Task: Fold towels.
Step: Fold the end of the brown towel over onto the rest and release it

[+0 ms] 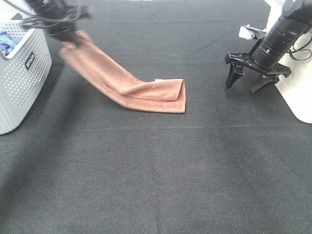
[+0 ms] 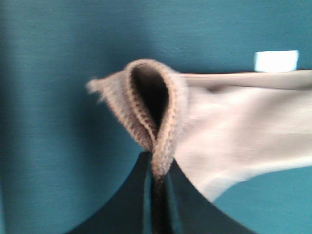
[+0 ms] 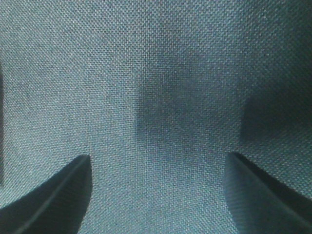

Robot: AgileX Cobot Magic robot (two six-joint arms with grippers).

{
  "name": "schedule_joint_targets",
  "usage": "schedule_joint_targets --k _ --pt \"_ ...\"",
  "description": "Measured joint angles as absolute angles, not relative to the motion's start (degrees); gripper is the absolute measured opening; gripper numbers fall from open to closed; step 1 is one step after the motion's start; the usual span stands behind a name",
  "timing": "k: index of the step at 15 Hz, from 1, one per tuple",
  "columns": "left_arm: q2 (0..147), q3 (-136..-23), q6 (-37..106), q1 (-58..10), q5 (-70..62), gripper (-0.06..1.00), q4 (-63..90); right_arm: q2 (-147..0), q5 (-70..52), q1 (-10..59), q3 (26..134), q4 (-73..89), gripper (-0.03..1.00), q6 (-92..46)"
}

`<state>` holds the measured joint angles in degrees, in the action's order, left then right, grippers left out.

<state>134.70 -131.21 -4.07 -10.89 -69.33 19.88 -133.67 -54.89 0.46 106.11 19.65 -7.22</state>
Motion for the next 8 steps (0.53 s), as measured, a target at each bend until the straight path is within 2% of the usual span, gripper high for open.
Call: schedule_joint_targets --k 4,8 --pt "135.8 -131.3 -4.1 -16.5 -67.7 0.01 24.4 -133.7 -54.9 0.5 106.1 19.7 0.71 -7.2" --pt "141.7 -131.4 -6.1 -23.1 -56.3 0.01 26.2 -133.7 -54.9 0.5 106.1 19.7 0.71 -7.2"
